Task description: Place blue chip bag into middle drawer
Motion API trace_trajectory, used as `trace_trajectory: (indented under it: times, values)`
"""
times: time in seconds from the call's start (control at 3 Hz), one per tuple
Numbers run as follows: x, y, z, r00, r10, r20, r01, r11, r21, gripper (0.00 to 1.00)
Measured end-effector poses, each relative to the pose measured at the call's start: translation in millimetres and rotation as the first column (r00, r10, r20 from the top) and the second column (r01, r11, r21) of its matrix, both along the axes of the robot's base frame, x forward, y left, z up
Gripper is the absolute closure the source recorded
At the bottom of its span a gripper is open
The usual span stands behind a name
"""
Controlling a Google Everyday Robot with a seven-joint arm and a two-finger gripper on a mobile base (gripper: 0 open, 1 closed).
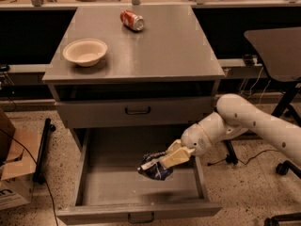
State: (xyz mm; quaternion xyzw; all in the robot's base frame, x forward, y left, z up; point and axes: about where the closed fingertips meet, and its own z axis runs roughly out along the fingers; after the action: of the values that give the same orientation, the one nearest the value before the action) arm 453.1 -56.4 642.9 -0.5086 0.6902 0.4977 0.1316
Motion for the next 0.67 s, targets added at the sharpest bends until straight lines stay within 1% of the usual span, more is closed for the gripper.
trace_trajectory:
  times: [0.33, 0.67]
  values:
    - [12.3, -0.1, -41.3, 0.9986, -0.040, -0.034, 0.040, 0.999, -0.007, 1.00]
    - [28.0, -5.0, -81.8, 0.9928, -0.108, -0.051, 0.107, 0.994, -0.024, 0.93]
